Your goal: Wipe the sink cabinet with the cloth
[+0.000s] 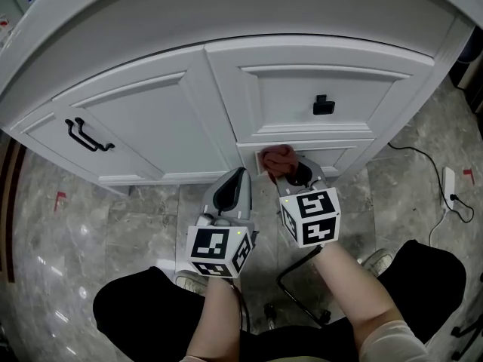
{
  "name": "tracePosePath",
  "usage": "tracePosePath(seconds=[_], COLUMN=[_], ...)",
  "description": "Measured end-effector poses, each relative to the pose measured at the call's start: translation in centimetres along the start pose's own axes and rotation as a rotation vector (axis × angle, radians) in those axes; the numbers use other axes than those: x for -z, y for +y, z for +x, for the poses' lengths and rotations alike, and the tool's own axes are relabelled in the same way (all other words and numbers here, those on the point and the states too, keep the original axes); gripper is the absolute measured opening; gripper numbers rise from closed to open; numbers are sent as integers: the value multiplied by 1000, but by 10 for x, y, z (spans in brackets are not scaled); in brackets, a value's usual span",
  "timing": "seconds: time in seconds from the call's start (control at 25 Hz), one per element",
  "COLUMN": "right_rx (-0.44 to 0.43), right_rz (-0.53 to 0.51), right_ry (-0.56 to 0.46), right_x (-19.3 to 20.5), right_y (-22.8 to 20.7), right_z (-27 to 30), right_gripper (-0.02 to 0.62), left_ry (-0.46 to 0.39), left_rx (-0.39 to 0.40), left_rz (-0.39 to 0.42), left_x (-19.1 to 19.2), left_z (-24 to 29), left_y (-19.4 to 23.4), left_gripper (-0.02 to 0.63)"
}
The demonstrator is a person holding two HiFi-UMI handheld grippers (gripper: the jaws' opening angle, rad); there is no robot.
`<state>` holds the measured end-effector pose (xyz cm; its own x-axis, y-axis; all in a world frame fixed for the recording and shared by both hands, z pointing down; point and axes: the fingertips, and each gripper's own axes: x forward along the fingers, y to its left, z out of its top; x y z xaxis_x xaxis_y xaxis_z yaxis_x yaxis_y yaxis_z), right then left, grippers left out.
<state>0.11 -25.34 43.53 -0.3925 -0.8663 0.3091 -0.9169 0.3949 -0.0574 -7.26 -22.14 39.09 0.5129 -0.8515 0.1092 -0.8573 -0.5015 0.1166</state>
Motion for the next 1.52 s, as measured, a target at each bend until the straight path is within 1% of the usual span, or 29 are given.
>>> tracePosePath(seconds=[0.32,0.44,0.56,0.84,1.12,1.44,1.52], right_rx=[45,46,59,126,222,245,271], right_rz=[39,74,75,107,135,184,201], right_ry=[1,0,-7,-8,-9,-32,-51], right_x=[5,6,6,9,14,11,7], right_y=[-36,-45,-57,-89,-130,-146,-152], right_z=[-17,-23,-31,-48,-70,-86,-94], right_gripper=[81,83,83,81,81,81,81], left_ry=[-12,-7,4,15,19,36,39], left_rx=[41,63,84,101,132,150,148], left_rz=[9,20,30,25,25,25,22], left_x=[-3,0,6,12,14,21,22], left_z=[14,20,26,33,42,46,46], left_y=[-20,-30,-42,-55,-72,-82,-80], left_gripper=[0,0,0,0,0,0,0])
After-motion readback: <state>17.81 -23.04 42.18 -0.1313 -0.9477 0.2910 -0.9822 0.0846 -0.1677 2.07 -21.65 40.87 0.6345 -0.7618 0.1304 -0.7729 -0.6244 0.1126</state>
